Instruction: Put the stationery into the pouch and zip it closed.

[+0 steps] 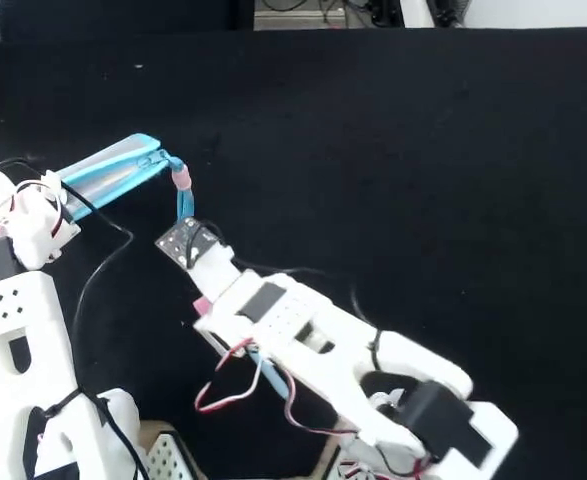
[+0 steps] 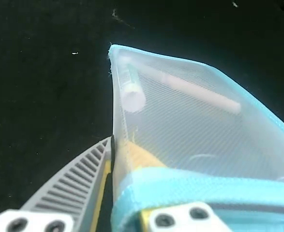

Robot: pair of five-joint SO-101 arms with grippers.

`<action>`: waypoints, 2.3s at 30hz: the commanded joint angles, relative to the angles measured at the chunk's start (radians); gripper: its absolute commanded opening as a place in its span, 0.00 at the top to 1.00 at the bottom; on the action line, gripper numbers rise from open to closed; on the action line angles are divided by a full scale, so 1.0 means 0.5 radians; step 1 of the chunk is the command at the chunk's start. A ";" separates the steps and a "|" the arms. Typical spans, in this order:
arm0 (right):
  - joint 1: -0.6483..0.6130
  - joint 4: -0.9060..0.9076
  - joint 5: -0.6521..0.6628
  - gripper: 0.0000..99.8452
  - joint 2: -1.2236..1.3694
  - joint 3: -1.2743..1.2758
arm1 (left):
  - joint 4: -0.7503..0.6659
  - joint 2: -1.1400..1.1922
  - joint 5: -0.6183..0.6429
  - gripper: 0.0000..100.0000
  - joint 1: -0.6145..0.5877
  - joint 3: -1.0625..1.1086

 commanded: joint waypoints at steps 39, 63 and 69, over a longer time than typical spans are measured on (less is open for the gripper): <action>0.571 0.160 0.000 0.99 0.330 -0.413 | -0.021 -0.015 0.006 0.97 -0.011 -0.115; 1.636 0.749 0.644 0.76 0.253 -0.450 | -0.015 -0.015 0.006 0.97 0.072 -0.109; 1.504 1.172 0.632 0.79 0.284 -0.919 | 0.009 -0.015 0.006 0.97 0.075 -0.109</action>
